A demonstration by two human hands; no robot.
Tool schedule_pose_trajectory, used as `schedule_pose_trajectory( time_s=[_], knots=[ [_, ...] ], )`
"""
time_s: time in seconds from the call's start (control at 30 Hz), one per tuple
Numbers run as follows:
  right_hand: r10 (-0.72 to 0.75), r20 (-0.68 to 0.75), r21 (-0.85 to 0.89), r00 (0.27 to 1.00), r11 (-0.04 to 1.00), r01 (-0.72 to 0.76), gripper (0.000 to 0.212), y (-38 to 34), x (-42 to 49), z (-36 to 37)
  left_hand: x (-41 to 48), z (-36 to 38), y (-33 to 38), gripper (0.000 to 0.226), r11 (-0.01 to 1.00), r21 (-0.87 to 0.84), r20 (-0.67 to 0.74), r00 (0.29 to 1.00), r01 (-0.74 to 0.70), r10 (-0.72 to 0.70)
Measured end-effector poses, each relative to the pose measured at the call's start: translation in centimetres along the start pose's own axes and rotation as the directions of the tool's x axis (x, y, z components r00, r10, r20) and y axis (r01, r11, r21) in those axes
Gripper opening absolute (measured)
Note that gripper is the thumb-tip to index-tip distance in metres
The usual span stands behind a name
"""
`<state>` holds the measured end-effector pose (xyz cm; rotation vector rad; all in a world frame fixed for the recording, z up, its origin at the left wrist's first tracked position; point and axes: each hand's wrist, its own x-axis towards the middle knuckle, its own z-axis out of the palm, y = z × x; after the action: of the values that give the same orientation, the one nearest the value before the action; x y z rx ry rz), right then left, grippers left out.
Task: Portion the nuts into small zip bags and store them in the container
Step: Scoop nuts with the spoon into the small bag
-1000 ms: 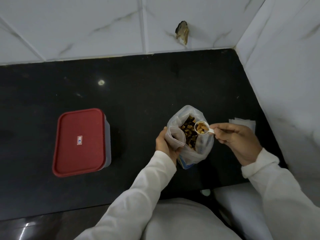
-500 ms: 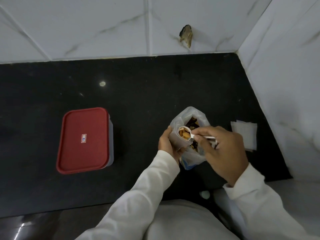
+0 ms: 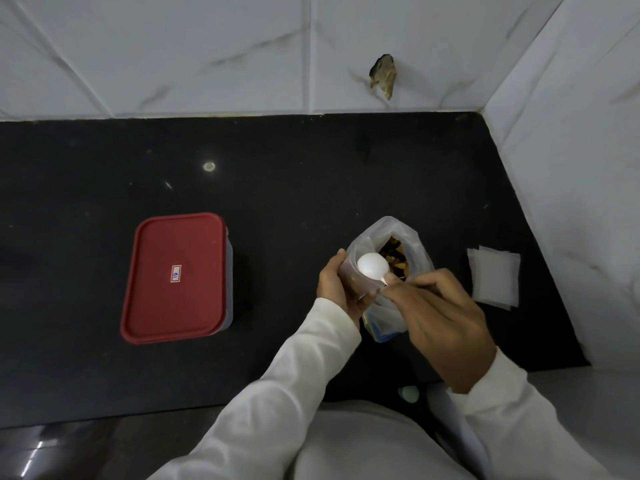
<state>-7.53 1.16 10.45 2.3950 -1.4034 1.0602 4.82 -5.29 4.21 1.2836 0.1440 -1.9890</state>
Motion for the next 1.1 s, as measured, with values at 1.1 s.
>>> schedule_pose_trajectory(
  time_s=[1.1],
  knots=[
    [0.918, 0.355, 0.194, 0.174, 0.110, -0.975, 0.015, 3.6, -4.0, 4.3, 1.0, -2.4, 0.6, 0.042, 0.999, -0.026, -0.137, 0.990, 0.033, -0.036]
  ],
)
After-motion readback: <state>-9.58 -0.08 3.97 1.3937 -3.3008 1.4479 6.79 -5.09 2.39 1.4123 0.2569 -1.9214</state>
